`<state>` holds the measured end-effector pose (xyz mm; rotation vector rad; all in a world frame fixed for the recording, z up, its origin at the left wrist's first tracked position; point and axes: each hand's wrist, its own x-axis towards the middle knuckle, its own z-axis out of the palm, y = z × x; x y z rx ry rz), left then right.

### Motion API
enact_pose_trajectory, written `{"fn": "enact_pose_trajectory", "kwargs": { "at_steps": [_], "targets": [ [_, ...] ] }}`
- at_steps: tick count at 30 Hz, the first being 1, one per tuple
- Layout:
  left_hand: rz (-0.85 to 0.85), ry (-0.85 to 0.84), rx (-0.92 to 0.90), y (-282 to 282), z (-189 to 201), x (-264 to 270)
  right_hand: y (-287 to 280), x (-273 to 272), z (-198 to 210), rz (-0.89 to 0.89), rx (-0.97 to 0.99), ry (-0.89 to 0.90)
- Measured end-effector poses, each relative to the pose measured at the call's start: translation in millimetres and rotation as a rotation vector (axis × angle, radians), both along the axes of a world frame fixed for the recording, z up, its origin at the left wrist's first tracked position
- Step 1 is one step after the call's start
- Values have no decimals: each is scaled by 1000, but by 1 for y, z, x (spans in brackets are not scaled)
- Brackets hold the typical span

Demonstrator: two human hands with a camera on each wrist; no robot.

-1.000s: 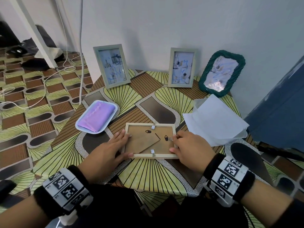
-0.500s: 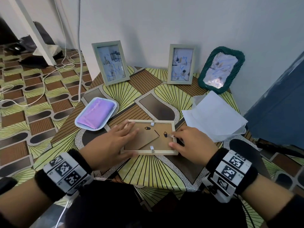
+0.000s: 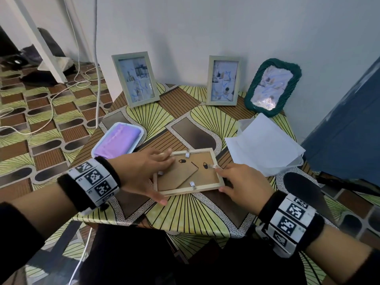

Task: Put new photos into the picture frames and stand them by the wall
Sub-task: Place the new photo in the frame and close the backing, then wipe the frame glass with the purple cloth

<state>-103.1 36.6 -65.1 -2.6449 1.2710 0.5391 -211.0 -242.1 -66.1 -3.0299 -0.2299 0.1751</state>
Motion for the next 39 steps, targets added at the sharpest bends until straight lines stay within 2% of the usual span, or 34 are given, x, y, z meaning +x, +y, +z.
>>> {"fn": "enact_pose_trajectory", "kwargs": {
  "at_steps": [3, 8, 11, 18, 22, 24, 30, 35, 39],
  "targets": [
    [-5, -45, -8, 4, -7, -13, -4, 7, 1, -14, 7, 15],
    [-6, -31, 16, 5, -11, -23, -3, 10, 0, -4, 43, -9],
    [-31, -20, -31, 10, -12, -28, -6, 8, -1, 4, 107, -10],
    [-3, 223, -429, 23, 6, -33, -12, 8, 10, -23, 406, -192],
    [56, 234, -777, 21, 21, -38, -13, 16, 24, -24, 564, -291],
    [101, 232, -884, 16, 24, -36, -11, 22, 30, -61, 647, -293],
    [405, 479, -1122, 6, 24, -25, 0, 36, 27, -246, 886, -50],
    [600, 544, -1184, 4, 21, -20, 7, 33, -1, -208, 896, 190],
    [740, 532, -1134, 6, 12, -17, 17, 25, -15, -125, 739, 275]
  ]
}}
